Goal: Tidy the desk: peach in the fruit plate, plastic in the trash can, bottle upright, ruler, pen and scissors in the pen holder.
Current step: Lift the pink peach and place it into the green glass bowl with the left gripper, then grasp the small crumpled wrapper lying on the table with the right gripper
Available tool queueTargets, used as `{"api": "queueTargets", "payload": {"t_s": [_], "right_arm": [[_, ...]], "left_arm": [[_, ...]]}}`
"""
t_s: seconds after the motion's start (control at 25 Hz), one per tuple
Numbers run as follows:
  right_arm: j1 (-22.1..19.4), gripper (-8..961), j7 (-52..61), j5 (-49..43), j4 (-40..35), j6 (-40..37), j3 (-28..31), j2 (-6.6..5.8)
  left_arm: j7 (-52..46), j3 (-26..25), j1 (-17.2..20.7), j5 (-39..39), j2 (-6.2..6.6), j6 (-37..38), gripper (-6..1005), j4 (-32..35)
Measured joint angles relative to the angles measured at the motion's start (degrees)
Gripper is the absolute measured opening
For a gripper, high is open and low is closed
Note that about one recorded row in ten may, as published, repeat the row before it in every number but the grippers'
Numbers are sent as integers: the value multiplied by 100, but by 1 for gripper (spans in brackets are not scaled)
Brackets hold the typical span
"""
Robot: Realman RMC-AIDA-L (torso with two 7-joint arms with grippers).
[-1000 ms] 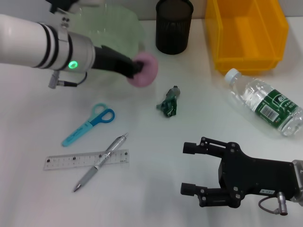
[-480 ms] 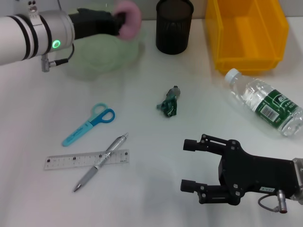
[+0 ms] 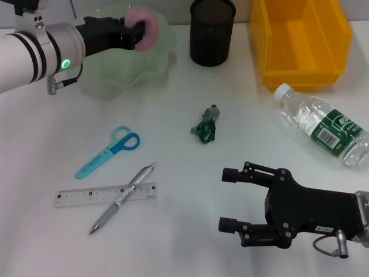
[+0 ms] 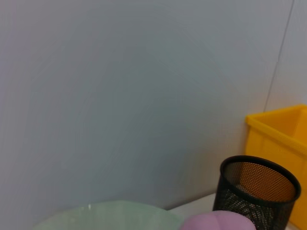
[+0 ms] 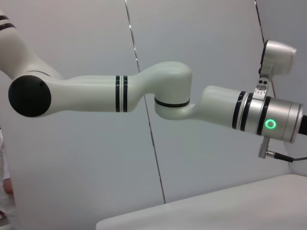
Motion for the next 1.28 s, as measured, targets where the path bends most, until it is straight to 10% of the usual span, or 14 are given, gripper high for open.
{"api": "queueTargets", "payload": {"t_s": [0.44, 0.76, 1.28], "right_arm": [[8, 827, -1, 0, 19, 67, 0, 0], [8, 827, -1, 53, 27, 77, 4, -1], [-45, 827, 41, 238, 18, 37, 9, -20]], "left_arm": [[59, 434, 42, -6, 3, -456, 422, -3], [81, 458, 73, -23, -5, -480, 802, 94], [1507, 448, 838, -1822, 23, 404, 798, 904]]}}
